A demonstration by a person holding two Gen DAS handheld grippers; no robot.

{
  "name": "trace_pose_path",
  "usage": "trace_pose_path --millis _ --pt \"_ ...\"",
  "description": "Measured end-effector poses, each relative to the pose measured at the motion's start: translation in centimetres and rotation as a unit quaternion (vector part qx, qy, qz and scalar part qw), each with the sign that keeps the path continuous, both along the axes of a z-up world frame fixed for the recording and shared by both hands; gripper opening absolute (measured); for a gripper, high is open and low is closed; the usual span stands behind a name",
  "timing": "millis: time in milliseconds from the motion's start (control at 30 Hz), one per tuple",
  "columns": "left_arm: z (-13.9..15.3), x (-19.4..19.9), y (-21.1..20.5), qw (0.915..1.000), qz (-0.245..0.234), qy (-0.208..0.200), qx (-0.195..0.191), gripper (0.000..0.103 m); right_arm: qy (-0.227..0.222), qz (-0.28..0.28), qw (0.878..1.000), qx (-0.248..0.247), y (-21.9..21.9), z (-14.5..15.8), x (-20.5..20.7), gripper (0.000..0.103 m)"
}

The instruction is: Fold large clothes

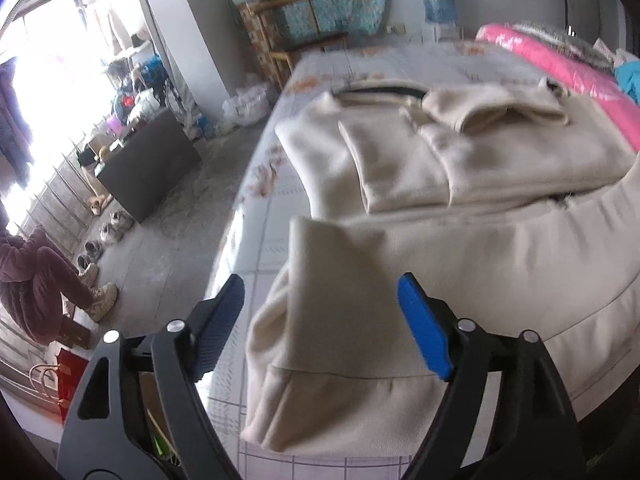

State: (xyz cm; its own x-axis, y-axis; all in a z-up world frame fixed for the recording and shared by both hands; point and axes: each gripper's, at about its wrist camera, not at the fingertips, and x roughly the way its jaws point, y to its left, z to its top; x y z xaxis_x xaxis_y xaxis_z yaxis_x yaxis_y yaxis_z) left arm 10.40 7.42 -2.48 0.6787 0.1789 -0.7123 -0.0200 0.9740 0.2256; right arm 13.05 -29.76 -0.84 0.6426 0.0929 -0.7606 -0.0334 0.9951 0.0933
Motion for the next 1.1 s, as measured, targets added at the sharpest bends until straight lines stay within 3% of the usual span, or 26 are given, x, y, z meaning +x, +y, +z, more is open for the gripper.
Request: trace_pose_path --millis 100,233,367,433,500,567,633,733,967,1100 --pt "1.7 -0.4 0.0 0.9994 -0.007 -0.031 -0.017 0.08 -0.014 0.023 1.0 0.015 1.3 1.4 0.3 0.078" --pt "4.3 1.4 -0.1 0.9945 -0.048 -0.04 -0.084 0.08 -0.016 0.062 0.998 0.027 3.6 2.8 2.5 0.078" --pt "5.6 6.0 -1.3 0.9798 -0.115 0.0 -0.163 0.08 -0.002 0.104 0.994 0.023 6.5 3.4 6.0 0.078" --pt "5.3 8.7 -2.4 0.9725 -0.14 0.023 -0.184 0.08 0.007 0.122 0.992 0.008 7.9 3.0 8.2 0.078" --pt "4.5 11.4 -3.9 0.9709 -0.155 0.04 -0.178 0.077 0.019 0.131 0.99 -0.038 9.4 1.8 10.8 0.078" --pt "3.0 14.0 -5.6 0.9697 -0.165 0.069 -0.166 0.068 0.034 0.139 0.987 -0.076 10.8 0.4 13.0 0.078" --pt "1.7 15.6 -6.5 0.9673 -0.165 0.09 -0.17 0.064 0.044 0.137 0.983 -0.11 11.6 -0.9 14.4 0.073" --pt "0.4 17.2 -7.0 0.9696 -0.156 0.091 -0.165 0.058 0.04 0.125 0.983 -0.126 11.7 -1.8 15.8 0.067" --pt "0.9 18.7 -5.6 0.9666 -0.136 0.057 -0.21 0.051 0.012 0.069 0.994 -0.086 9.5 -1.0 17.1 0.05" --pt "1.2 19.2 -5.0 0.9665 -0.124 0.05 -0.219 0.051 0.008 0.053 0.996 -0.069 8.8 -1.0 17.9 0.048"
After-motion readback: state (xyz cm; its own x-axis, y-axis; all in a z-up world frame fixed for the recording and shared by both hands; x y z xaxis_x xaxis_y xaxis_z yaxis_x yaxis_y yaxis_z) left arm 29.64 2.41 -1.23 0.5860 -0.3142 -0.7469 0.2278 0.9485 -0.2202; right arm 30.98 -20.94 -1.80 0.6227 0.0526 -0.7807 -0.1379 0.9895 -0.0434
